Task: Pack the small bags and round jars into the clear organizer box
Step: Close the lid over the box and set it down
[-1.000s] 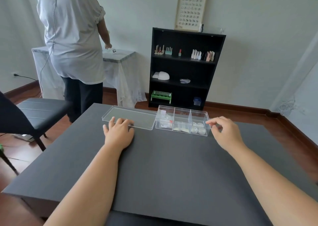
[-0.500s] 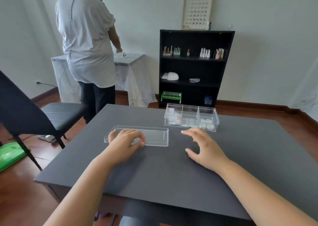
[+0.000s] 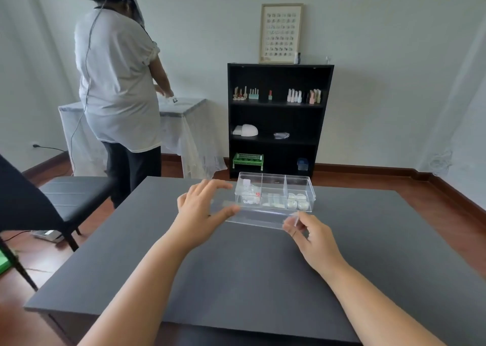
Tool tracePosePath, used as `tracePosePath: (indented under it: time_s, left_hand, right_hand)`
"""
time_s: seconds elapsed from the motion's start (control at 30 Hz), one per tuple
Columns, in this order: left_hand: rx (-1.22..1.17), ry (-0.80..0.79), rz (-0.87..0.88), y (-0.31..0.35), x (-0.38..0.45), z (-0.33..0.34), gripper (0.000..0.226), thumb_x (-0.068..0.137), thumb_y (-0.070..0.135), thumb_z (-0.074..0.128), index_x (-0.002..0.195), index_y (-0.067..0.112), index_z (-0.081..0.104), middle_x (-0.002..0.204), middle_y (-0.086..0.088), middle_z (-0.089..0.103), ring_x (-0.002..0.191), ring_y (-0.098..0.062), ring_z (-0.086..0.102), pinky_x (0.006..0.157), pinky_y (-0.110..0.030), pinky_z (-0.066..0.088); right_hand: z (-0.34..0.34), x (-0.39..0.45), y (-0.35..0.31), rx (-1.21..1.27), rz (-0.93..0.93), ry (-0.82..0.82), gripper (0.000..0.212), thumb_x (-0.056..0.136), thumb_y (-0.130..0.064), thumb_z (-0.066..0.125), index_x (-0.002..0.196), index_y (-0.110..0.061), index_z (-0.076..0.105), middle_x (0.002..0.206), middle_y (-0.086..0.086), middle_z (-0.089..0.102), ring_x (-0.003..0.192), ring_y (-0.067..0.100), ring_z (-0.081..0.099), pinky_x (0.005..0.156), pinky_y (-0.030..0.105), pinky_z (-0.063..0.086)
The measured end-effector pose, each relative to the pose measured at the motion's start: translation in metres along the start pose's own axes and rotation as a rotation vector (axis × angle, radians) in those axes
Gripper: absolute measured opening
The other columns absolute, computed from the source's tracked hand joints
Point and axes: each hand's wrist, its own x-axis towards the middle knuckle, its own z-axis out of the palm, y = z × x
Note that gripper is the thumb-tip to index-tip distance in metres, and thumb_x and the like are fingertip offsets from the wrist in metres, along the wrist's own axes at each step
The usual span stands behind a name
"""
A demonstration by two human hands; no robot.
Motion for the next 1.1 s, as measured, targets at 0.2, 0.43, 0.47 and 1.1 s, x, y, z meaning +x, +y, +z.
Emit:
tracePosePath:
  time_s: [0.2,0.43,0.47,1.1]
  left_hand:
    - [-0.401,-0.081,-0.101,-0.019,-0.008,0.016,0.1,0.067,0.047,0.082,0.142,0.057,0.017,0.145,0.029,0.034,0.132,0.005,0.034,0.105,-0.027,0.03]
    - [-0.204,0.027,-0.01,-0.018,-0.002,0.046,0.102,0.071,0.031,0.084,0.147,0.047,0.016,0.127,0.028,0.043,0.104,-0.001,0.052,0.089,-0.012,0.04]
    - [-0.212,0.062,-0.018,-0.016,0.001,0.049,0.099,0.071,0.031,0.084,0.146,0.046,0.021,0.122,0.025,0.047,0.098,-0.003,0.053,0.085,-0.011,0.041]
    - [-0.323,0.022,-0.352,-0.033,0.056,0.1,0.097,0.066,0.068,0.066,0.148,0.03,0.031,0.15,0.01,0.034,0.14,-0.016,0.024,0.113,-0.044,0.025]
  right_hand:
    - [-0.017,-0.002,0.01,0.203,0.136,0.097,0.012,0.09,-0.028,0.064,0.087,-0.04,0.063,0.084,-0.012,0.066,0.078,0.007,0.06,0.071,0.01,0.044]
    - [-0.021,0.007,0.018,0.473,0.304,0.319,0.02,0.087,-0.029,0.067,0.097,-0.035,0.051,0.075,-0.002,0.073,0.075,0.002,0.064,0.075,0.027,0.041]
    - [-0.02,0.008,0.02,0.491,0.324,0.326,0.02,0.087,-0.028,0.068,0.097,-0.031,0.051,0.074,-0.002,0.074,0.073,0.0,0.064,0.076,0.029,0.041]
    - [-0.018,0.054,0.056,0.335,0.394,0.23,0.061,0.08,-0.037,0.073,0.136,-0.03,0.051,0.137,-0.017,0.051,0.13,0.006,0.044,0.097,0.02,0.03]
